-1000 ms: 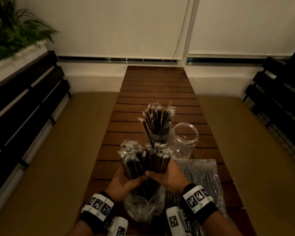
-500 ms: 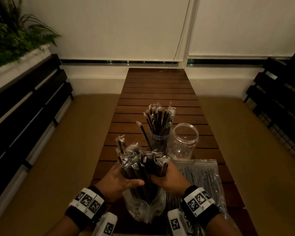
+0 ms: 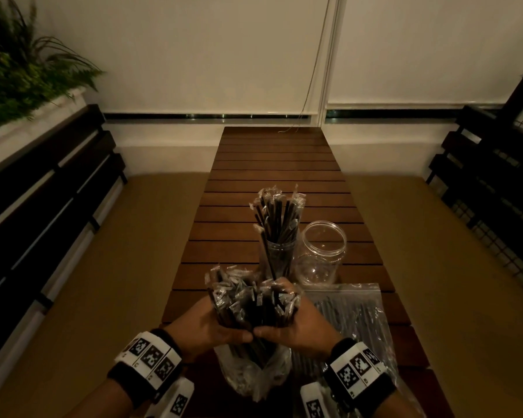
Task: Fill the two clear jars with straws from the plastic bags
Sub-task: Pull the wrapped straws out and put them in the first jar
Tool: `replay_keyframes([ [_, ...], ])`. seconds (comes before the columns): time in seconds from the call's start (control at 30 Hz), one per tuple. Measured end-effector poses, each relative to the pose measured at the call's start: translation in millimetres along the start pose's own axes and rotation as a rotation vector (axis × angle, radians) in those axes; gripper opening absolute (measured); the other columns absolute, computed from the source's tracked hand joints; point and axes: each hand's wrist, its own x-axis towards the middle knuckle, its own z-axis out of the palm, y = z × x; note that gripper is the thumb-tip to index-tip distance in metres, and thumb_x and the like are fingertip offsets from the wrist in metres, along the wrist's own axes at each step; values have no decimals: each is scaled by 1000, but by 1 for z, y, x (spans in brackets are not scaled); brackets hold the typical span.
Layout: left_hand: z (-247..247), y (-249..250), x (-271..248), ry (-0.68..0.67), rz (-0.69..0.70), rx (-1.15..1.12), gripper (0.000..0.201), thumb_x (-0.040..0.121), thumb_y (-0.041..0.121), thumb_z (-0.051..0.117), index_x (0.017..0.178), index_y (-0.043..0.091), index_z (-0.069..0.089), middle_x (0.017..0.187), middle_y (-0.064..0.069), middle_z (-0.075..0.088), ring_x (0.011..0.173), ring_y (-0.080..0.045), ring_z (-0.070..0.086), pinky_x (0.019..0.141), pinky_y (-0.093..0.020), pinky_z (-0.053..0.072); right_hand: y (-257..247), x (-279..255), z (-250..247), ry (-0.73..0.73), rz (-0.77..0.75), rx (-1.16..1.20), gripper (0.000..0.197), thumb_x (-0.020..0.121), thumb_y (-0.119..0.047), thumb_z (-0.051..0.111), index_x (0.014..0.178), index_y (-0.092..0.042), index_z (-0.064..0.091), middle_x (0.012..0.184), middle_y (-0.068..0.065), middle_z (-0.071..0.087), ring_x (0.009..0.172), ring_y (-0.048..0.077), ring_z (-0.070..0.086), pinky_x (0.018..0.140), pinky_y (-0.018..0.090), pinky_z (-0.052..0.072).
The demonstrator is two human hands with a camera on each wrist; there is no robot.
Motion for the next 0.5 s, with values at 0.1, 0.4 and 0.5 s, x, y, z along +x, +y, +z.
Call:
replay_keyframes([
  [0.1,-1,2,1,-39,-12,46,73,76,3,78,139,20,44,138,-2,57,130,-19,53,106,-45,46,-2,-1,-2,-40,36,24,71,65,-21,93,122,-22,50,122,-6,68,116,8,65,97,34,56],
  [0.4,-6,0,8,-68,-21,270,58,72,20,84,120,40,59,126,15,63,119,-3,59,98,-30,52,1,9,7,-30,81,-1,62,73,-30,88,128,-26,59,123,-6,70,117,9,65,102,46,53],
  [0.5,-16,2,6,-101,-99,330,59,64,42,85,117,46,60,124,16,64,119,-5,59,101,-37,51,2,8,5,-17,81,-15,61,75,-30,87,129,-23,60,124,-5,70,118,9,65,102,46,53],
])
